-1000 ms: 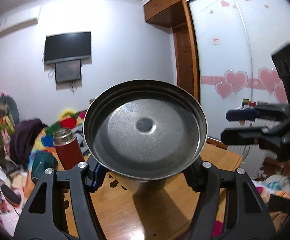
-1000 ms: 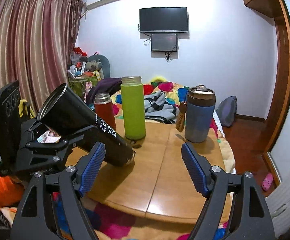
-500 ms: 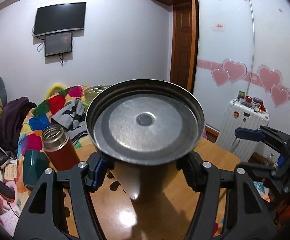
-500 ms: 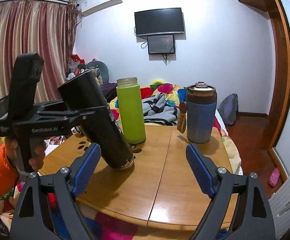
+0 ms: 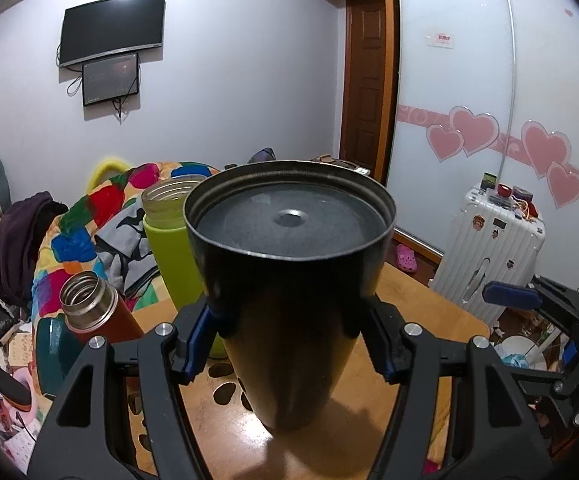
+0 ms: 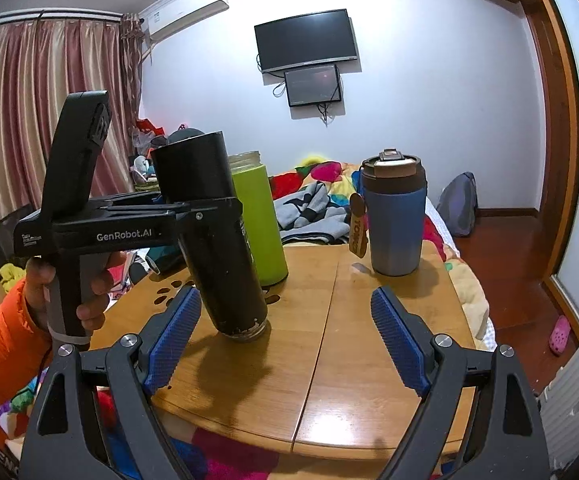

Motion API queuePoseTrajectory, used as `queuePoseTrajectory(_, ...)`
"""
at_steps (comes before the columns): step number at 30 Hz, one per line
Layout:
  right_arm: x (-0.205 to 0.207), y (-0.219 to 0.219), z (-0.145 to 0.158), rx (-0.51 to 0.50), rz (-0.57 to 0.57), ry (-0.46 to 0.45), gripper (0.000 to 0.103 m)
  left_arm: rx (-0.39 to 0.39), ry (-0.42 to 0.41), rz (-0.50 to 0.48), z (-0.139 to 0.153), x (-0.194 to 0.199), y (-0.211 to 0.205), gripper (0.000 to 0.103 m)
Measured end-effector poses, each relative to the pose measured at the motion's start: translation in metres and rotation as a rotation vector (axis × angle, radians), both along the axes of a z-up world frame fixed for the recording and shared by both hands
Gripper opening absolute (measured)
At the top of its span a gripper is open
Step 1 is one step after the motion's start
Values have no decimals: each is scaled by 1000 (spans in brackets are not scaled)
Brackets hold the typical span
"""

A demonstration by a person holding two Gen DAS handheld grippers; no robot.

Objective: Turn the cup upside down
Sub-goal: 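Turn the tumbler upright with the left gripper and lower it onto the table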

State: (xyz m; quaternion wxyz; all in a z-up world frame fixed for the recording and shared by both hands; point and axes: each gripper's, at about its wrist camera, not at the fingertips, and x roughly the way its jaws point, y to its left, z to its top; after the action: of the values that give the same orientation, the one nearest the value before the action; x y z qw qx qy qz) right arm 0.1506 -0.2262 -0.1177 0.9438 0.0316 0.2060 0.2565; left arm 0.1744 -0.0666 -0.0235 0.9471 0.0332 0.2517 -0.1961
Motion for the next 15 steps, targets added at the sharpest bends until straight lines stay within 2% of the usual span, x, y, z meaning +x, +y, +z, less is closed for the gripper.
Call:
queuePoseTrajectory(4,-1,0,-1,9,-1,6,85,-37,23,8,0,7,7,64)
queuePoseTrajectory(10,0,1,-1,5,-3,7,85,-18,7,13,1,5,9,64)
queuePoseTrajectory(15,-2,6,3,-3,1,-5,85,-44,-2,22,2,-3,14,64)
